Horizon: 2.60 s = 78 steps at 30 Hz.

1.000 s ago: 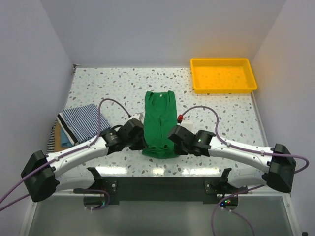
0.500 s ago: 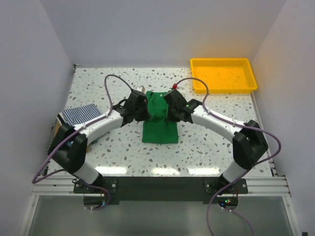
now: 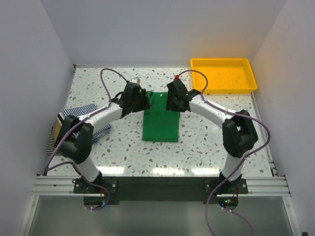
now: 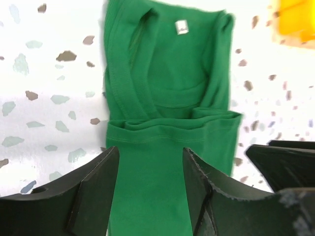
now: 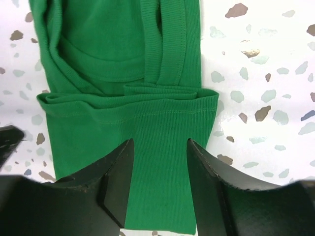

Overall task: Fold and stack the tank tops
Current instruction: Fold the tank top

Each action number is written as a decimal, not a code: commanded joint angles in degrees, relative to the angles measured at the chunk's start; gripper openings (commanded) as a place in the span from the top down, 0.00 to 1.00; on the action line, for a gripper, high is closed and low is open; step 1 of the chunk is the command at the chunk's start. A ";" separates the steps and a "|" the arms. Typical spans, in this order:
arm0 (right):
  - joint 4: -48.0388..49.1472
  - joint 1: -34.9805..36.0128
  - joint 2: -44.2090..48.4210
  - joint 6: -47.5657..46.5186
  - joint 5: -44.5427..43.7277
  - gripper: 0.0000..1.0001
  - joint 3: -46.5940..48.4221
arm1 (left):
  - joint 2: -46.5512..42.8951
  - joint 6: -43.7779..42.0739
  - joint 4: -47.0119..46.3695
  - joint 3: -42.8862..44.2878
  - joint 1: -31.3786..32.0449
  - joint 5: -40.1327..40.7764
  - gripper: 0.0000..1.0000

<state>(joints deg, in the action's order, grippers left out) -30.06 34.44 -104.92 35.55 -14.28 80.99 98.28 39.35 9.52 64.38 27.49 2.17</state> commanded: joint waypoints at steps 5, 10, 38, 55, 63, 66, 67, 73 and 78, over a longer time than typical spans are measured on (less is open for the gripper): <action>2.47 3.79 6.58 0.48 -1.71 0.53 -5.57 | -10.13 2.92 -3.98 -4.34 3.70 0.72 0.52; 5.27 4.94 0.70 1.10 -1.27 0.55 -5.41 | -3.56 5.72 -6.70 -4.87 5.91 -0.86 0.56; -4.82 16.98 20.44 7.59 -9.63 0.34 -20.76 | -31.82 11.44 8.49 -24.82 15.58 6.19 0.42; 14.15 18.03 42.25 30.53 6.46 0.37 -55.49 | -45.11 21.55 -2.13 -46.53 15.85 -13.42 0.40; 18.37 17.95 42.96 35.72 6.99 0.46 -58.93 | -46.69 28.66 -3.36 -50.75 15.84 -9.30 0.46; 20.30 17.95 42.70 37.92 7.08 0.49 -60.86 | -46.51 30.77 -3.45 -51.72 15.84 -7.72 0.48; 20.48 18.03 42.52 38.88 6.99 0.51 -61.65 | -46.51 31.39 -3.80 -52.33 15.93 -7.36 0.48; 21.01 18.04 42.96 40.82 5.32 0.55 -63.67 | -46.60 35.09 -7.83 -55.58 15.93 -3.94 0.50; 22.41 18.04 41.21 41.09 5.06 0.58 -64.20 | -43.27 35.00 -12.24 -56.12 15.93 -2.97 0.50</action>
<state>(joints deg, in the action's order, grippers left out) -6.11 52.23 -61.73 75.50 -7.57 18.85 52.38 73.87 -0.49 9.72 43.20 -4.67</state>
